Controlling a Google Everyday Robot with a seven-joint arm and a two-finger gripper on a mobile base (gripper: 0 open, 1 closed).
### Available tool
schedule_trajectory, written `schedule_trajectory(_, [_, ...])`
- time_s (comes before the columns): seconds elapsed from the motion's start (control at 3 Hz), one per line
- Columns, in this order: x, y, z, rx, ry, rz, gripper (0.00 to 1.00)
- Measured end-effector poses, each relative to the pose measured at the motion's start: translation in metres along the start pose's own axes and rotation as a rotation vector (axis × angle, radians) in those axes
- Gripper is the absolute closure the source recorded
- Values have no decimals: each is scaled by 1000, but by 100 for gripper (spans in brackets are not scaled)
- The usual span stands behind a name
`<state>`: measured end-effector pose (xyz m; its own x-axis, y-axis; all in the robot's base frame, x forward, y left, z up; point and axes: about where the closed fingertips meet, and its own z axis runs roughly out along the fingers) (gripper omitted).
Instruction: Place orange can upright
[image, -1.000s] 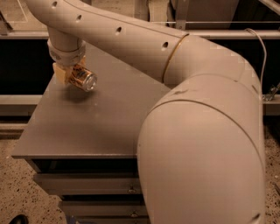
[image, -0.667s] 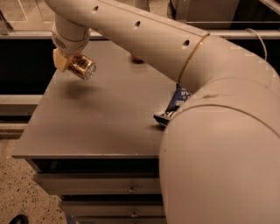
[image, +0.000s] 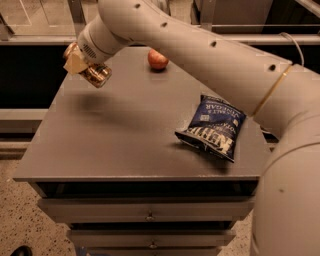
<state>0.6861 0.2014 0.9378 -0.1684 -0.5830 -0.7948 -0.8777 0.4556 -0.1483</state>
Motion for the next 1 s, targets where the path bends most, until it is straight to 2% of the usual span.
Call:
schedule_trajectory(0.33, [-8,4,-7,-27,-249,-35,100])
schedule_trajectory(0.67, [-34,15,-13,-13,-302,-97,100])
schedule_trajectory(1.0, [-21,12,-3,-27,-285,-63,100])
